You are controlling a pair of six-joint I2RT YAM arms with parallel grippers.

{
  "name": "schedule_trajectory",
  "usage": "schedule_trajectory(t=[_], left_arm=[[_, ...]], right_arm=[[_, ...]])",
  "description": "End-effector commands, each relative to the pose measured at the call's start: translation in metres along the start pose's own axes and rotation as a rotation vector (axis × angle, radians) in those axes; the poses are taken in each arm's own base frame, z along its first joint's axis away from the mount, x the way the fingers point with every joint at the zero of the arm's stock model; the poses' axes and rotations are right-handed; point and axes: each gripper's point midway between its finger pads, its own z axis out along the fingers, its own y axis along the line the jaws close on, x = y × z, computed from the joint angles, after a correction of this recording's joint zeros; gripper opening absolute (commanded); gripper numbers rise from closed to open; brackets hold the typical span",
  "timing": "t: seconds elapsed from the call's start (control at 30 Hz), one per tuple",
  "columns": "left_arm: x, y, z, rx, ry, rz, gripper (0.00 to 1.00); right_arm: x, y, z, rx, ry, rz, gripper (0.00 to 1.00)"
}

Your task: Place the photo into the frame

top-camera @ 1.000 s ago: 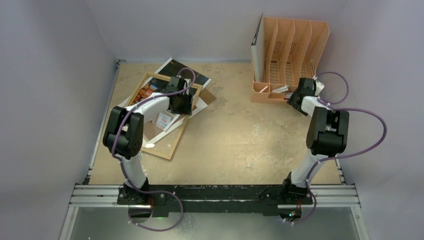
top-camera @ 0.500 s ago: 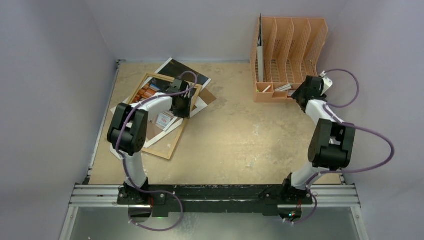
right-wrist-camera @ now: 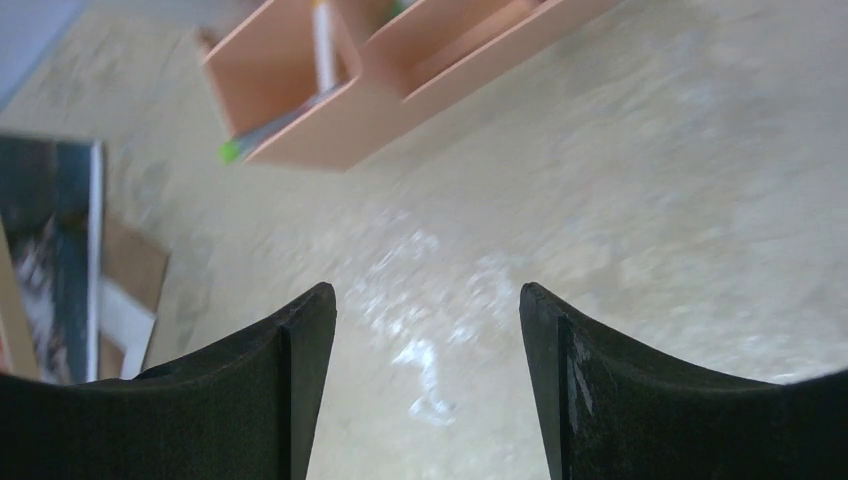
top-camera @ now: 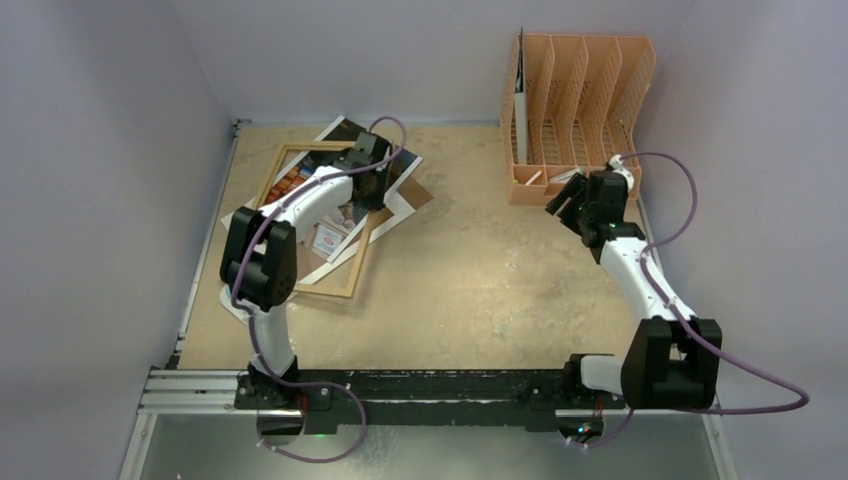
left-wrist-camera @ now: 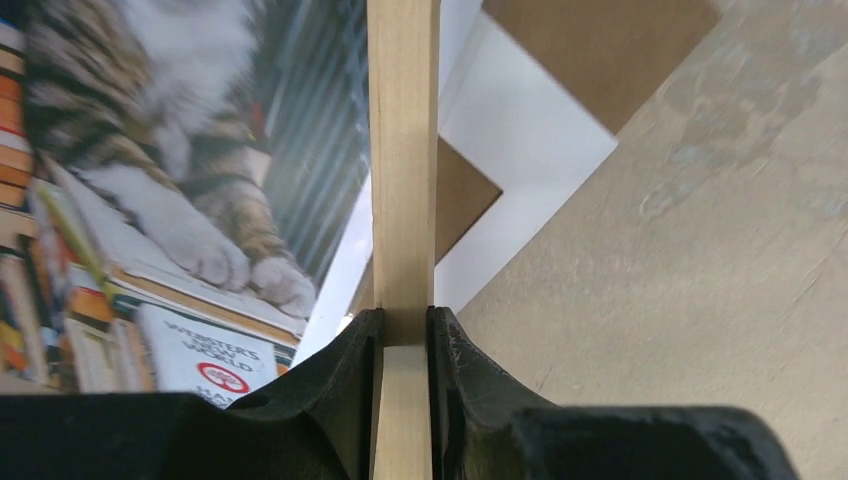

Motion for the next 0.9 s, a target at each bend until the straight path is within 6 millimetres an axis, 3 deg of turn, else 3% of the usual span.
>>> schedule_trajectory(t=[0.0,0.17,0.43,0.63,0.87], left_arm=[[-0.047,0.002,-0.035,-0.087,-0.122,0.033,0.00],[-0.056,-0.034,-0.049,-0.051,-0.155,0.059,0.00],[-0.051,-0.111,-0.055,0.047,-0.206,-0.037,0.00],[-0.040,-0.166,-0.040,0.113,-0.200,-0.102,0.00],[-0.008,-0.205,-0.011,0.206,-0.106,-0.111,0.00]], right_arm=[[0.043,0.037,-0.017,-0.140,0.121,0.002,0.70],[0.069,0.066,-0.034,-0.273,0.192,0.019,0.71],[0.093,0.087,-0.059,-0.485,0.243,0.024,0.76],[0.114,0.081,-0.072,-0.542,0.291,0.038,0.78],[0.148,0.058,-0.063,-0.451,0.424,0.026,0.75]])
